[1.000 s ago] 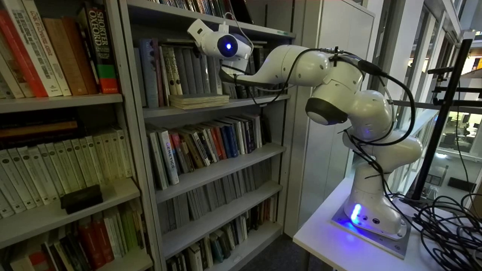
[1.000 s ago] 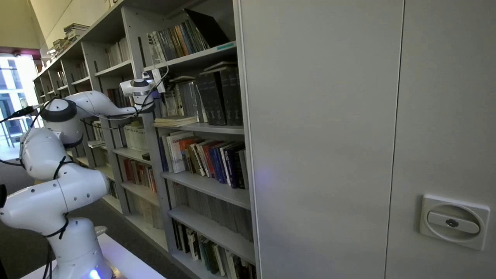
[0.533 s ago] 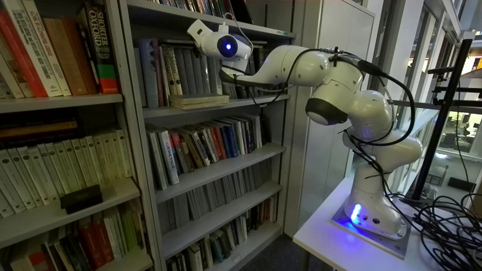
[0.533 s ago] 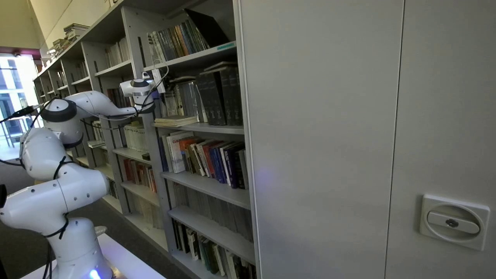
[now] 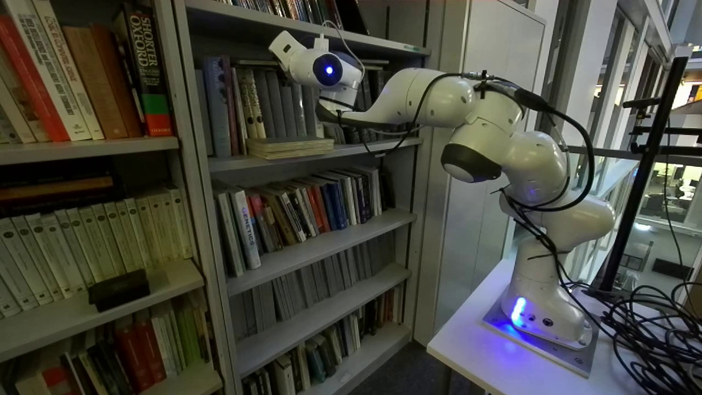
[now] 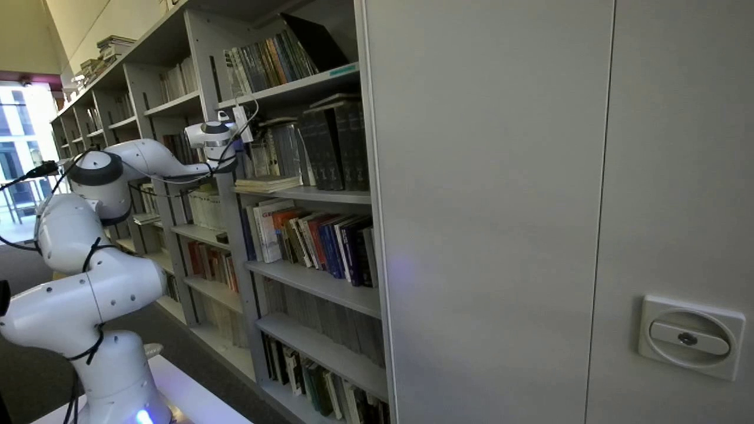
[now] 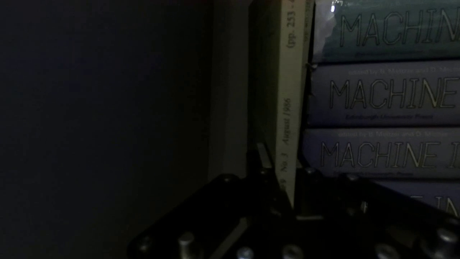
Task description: Pick up the book and place it on the other books on the shelf
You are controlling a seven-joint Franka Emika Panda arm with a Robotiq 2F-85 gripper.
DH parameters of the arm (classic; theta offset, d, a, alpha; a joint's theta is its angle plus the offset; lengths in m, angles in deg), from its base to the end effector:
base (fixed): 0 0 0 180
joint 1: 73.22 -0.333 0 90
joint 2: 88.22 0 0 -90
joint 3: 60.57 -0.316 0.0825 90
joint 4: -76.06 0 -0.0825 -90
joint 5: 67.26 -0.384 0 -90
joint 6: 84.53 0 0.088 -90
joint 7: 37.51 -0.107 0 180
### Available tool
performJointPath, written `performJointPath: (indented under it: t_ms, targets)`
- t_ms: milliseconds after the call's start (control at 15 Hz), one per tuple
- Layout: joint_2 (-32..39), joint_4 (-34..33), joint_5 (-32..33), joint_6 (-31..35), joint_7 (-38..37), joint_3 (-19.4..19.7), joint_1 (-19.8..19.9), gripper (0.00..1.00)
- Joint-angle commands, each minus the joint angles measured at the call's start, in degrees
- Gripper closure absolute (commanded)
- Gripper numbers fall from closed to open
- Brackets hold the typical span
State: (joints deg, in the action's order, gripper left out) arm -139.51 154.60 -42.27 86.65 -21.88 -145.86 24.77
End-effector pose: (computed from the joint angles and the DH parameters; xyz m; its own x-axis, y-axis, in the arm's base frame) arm 0.6013 0.3469 0.6947 0.1873 0.9820 -0.0256 -0.1444 0.0533 0.9881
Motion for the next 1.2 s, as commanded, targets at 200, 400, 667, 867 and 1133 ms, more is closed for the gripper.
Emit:
performJointPath:
  t_ms: [200,400,667,867,1133]
  targets:
    - [0.4,-8.3,-1.4,-0.2,3.2,-4.1,7.9,0.97]
    - [0.5,-10.7,-1.6,-0.7,4.2,-5.6,10.2,0.97]
    - [0.6,-11.9,-1.9,-0.8,4.7,-5.5,10.7,0.7]
    - [0.8,-11.1,-2.3,-0.2,4.1,-4.9,9.7,0.48]
    - [1.4,-10.1,-3.1,0.2,4.3,-5.5,8.8,0.19]
